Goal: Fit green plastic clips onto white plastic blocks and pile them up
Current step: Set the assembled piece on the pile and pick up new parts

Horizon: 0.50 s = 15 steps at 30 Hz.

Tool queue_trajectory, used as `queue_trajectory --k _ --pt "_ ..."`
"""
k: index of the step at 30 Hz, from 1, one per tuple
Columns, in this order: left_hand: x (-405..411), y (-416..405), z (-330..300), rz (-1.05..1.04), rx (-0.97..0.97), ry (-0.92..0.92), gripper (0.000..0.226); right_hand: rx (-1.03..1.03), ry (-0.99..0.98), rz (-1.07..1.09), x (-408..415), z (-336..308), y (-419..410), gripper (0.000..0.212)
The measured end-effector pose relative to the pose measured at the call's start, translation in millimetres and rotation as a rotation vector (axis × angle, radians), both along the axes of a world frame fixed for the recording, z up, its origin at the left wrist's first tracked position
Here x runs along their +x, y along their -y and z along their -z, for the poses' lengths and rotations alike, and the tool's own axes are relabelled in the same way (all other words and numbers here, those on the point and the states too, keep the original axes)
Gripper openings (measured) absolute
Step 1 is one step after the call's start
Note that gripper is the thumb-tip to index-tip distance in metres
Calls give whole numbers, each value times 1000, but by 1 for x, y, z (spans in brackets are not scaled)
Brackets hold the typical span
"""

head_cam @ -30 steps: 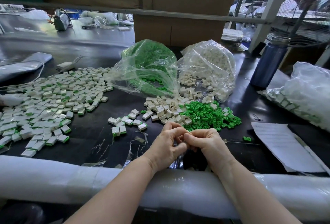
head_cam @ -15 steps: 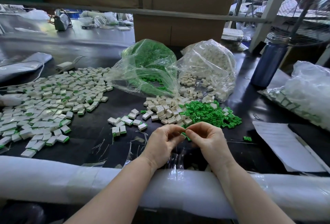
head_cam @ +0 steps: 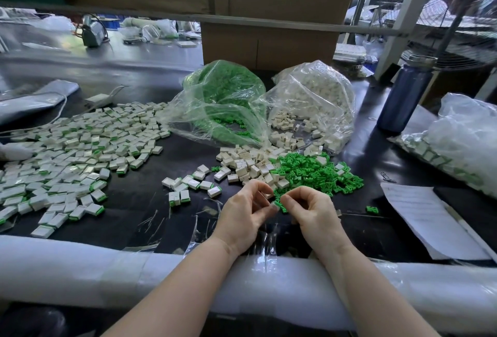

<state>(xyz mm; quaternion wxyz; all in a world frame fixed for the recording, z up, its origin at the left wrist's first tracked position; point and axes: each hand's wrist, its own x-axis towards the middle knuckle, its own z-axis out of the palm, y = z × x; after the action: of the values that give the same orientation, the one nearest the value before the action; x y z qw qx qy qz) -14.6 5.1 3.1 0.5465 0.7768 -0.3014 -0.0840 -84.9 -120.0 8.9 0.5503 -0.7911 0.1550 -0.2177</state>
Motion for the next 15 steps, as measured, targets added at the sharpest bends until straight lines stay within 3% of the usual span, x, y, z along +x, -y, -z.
queue_trajectory --k 7,15 --pt "6 -6 -1 -389 39 202 24 -47 -5 121 -1 3 5 14" --pt "10 -5 2 -436 277 140 34 -82 -32 185 0 4 5 11"
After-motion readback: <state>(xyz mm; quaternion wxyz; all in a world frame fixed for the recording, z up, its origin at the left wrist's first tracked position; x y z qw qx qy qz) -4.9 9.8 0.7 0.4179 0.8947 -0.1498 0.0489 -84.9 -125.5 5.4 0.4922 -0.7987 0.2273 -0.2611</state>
